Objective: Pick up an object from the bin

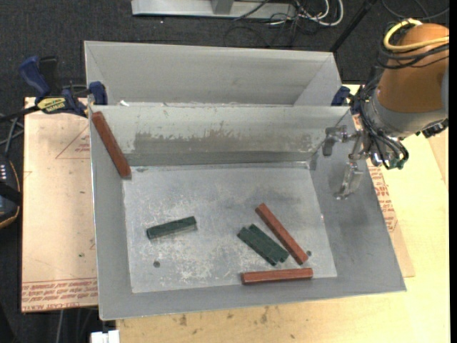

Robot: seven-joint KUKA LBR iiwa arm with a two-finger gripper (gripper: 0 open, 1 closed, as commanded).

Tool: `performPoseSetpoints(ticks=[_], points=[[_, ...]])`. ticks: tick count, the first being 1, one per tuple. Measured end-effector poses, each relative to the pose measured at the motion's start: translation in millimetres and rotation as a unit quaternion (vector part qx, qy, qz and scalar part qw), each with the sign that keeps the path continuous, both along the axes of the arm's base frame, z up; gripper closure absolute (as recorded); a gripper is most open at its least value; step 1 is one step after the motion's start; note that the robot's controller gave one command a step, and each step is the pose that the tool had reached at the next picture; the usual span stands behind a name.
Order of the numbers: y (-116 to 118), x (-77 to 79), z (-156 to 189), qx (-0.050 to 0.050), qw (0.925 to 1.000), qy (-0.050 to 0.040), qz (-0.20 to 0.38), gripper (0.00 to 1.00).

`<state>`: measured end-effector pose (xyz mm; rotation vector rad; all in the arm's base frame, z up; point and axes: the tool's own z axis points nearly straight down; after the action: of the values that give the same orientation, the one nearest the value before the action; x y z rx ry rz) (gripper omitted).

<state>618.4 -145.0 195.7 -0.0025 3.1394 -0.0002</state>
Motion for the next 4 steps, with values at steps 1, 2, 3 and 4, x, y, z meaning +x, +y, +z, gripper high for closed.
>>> performPoseSetpoints(ticks=[1,2,3,4], points=[[0,0.0,0,0.000,1.0000,0.0000,0.000,0.00],[1,-3.3,-4,-0.001,1.0000,-0.0042,-0.001,0.00],[10,-21.7,-44,0.001,1.0000,0.0041,-0.006,0.00],[2,-51.0,-59,0.000,0.9965,-0.0009,0.084,0.00]])
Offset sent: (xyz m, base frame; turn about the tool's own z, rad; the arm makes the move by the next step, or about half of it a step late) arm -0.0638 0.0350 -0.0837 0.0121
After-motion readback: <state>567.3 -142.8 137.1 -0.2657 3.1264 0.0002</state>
